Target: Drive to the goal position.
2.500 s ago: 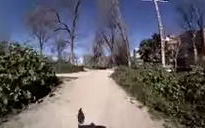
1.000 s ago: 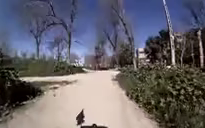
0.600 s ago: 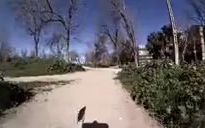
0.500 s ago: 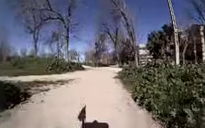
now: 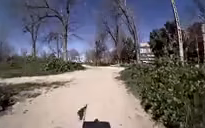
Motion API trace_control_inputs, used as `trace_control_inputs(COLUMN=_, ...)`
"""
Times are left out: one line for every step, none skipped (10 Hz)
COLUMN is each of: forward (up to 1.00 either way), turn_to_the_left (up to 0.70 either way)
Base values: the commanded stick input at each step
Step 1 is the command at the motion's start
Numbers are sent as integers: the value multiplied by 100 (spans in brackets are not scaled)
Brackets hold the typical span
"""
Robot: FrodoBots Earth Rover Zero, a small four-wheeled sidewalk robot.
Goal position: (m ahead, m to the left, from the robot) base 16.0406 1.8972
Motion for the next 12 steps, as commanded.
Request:
trace_control_inputs(forward=100, turn_to_the_left=0)
trace_control_inputs(forward=100, turn_to_the_left=0)
trace_control_inputs(forward=100, turn_to_the_left=0)
trace_control_inputs(forward=100, turn_to_the_left=0)
trace_control_inputs(forward=100, turn_to_the_left=0)
trace_control_inputs(forward=100, turn_to_the_left=0)
trace_control_inputs(forward=100, turn_to_the_left=0)
trace_control_inputs(forward=100, turn_to_the_left=0)
trace_control_inputs(forward=100, turn_to_the_left=0)
trace_control_inputs(forward=100, turn_to_the_left=0)
trace_control_inputs(forward=100, turn_to_the_left=0)
trace_control_inputs(forward=100, turn_to_the_left=0)
